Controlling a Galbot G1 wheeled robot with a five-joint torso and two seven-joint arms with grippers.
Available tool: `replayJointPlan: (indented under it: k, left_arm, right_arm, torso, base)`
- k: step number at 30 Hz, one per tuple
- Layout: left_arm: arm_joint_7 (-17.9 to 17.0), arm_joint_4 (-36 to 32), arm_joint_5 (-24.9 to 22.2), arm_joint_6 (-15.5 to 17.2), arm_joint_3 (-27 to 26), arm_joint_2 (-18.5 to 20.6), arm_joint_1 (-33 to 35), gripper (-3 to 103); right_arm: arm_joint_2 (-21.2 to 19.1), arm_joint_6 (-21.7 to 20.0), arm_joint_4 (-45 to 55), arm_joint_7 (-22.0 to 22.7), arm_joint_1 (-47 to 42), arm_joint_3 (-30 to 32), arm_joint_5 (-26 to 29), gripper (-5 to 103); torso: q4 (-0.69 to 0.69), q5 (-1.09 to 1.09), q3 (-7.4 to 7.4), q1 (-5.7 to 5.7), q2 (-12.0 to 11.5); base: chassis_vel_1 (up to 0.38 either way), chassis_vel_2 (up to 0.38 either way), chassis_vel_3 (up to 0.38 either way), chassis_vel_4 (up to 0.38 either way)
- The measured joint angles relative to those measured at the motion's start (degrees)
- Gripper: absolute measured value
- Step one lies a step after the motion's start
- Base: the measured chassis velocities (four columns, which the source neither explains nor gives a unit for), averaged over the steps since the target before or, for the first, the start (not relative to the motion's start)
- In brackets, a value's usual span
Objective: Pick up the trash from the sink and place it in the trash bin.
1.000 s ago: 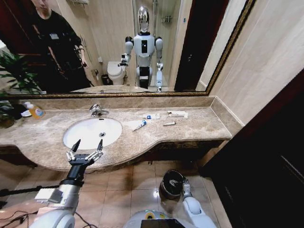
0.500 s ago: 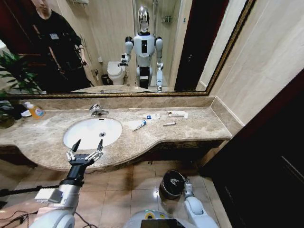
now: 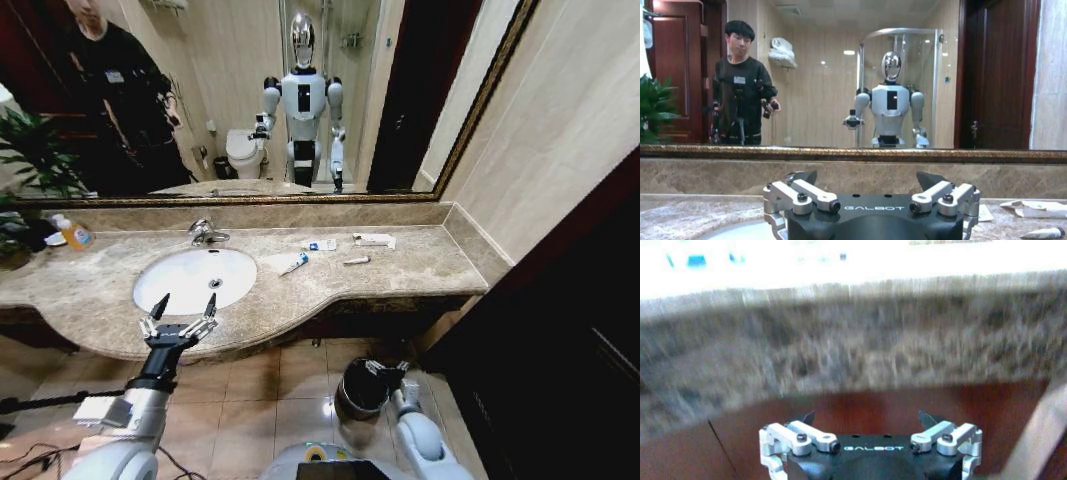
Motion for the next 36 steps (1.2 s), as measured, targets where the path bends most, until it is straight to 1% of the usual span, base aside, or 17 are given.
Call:
replayJointPlan:
  k: [2,3,6,8,11,13,15,18,21,22,25,26,28,30,31,34,36]
  left_arm:
    - [0.0,0.0,0.0,0.0,0.0,0.0,0.0,100]
    - [0.0,0.0,0.0,0.0,0.0,0.0,0.0,100]
    - [0.0,0.0,0.0,0.0,0.0,0.0,0.0,100]
    - [0.0,0.0,0.0,0.0,0.0,0.0,0.0,100]
    - [0.0,0.0,0.0,0.0,0.0,0.0,0.0,100]
    - [0.0,0.0,0.0,0.0,0.0,0.0,0.0,100]
    - [0.0,0.0,0.0,0.0,0.0,0.0,0.0,100]
    - [0.0,0.0,0.0,0.0,0.0,0.0,0.0,100]
    - [0.0,0.0,0.0,0.0,0.0,0.0,0.0,100]
    - [0.0,0.0,0.0,0.0,0.0,0.0,0.0,100]
    - [0.0,0.0,0.0,0.0,0.0,0.0,0.0,100]
    - [0.0,0.0,0.0,0.0,0.0,0.0,0.0,100]
    - [0.0,0.0,0.0,0.0,0.0,0.0,0.0,100]
    - [0.0,0.0,0.0,0.0,0.0,0.0,0.0,100]
    - [0.0,0.0,0.0,0.0,0.0,0.0,0.0,100]
    - [0.0,0.0,0.0,0.0,0.0,0.0,0.0,100]
    - [0.0,0.0,0.0,0.0,0.0,0.0,0.0,100]
  right_arm:
    - [-0.5,-1.2,4.2,0.2,-0.4,0.4,0.6,100]
    - [-0.5,-1.2,4.2,0.2,-0.4,0.4,0.6,100]
    - [-1.6,-4.2,11.0,1.2,0.2,0.3,1.5,100]
    - [-2.0,-4.7,12.3,1.5,0.6,0.1,1.5,100]
    - [-4.7,-7.1,17.2,1.7,2.2,-1.0,1.8,100]
    - [-5.2,-7.4,17.6,1.7,2.6,-1.2,1.8,100]
    - [-7.2,-9.2,18.3,1.4,6.0,-2.1,2.4,100]
    - [-8.3,-10.2,17.3,1.1,8.8,-2.7,3.1,100]
    - [-10.1,-11.8,13.6,-1.0,15.7,-3.7,4.9,100]
    - [-10.1,-11.8,13.6,-1.0,15.7,-3.7,4.9,100]
    - [-12.0,-13.3,8.7,-3.8,22.9,-4.3,7.1,100]
    - [-12.0,-13.3,8.7,-3.8,22.9,-4.3,7.1,100]
    - [-12.5,-14.0,5.8,-4.3,26.6,-4.9,8.6,100]
    - [-12.5,-14.1,4.9,-4.3,27.6,-5.2,8.9,100]
    - [-12.2,-14.3,2.8,-4.3,29.9,-6.1,9.2,100]
    - [-11.2,-15.0,-0.4,-2.4,34.1,-8.8,10.4,100]
    - [-11.0,-15.7,-1.2,-2.4,35.6,-9.7,10.9,100]
  torso:
    - [0.0,0.01,0.0,0.0,0.0]
    - [0.0,0.01,0.0,0.0,0.0]
    - [0.0,0.0,0.0,0.0,0.0]
    - [0.0,0.0,0.0,0.0,0.0]
    - [0.0,0.0,0.0,0.0,0.0]
    - [0.0,0.0,0.0,0.0,0.0]
    - [0.0,0.0,0.0,0.0,0.0]
    - [0.0,0.01,0.0,0.0,0.0]
    - [0.01,0.01,0.01,0.01,0.0]
    - [0.01,0.01,0.01,0.01,0.0]
    - [0.01,0.01,0.01,0.01,0.0]
    - [0.01,0.01,0.01,0.01,0.0]
    - [0.0,0.01,0.01,0.01,0.0]
    - [0.0,0.0,0.01,0.01,0.0]
    - [0.0,0.0,0.01,0.01,0.0]
    - [0.0,0.0,0.01,0.01,0.0]
    - [0.0,0.01,0.01,0.01,0.0]
  base:
    - [0.0,0.0,0.0,0.0]
    - [0.0,0.0,0.0,0.0]
    - [0.0,0.0,0.0,0.0]
    - [0.0,0.0,0.0,0.0]
    - [0.0,0.0,0.0,0.0]
    - [0.0,0.0,0.0,0.0]
    - [0.0,0.0,0.0,0.0]
    - [0.0,0.0,0.0,0.0]
    - [0.0,0.0,0.0,0.0]
    - [0.0,0.0,0.0,0.0]
    - [0.0,0.0,0.0,0.0]
    - [0.0,0.0,0.0,0.0]
    - [0.0,0.0,0.0,0.0]
    - [0.0,0.0,0.0,0.0]
    - [0.0,0.0,0.0,0.0]
    - [0.0,0.0,0.0,0.0]
    - [0.0,0.0,0.0,0.0]
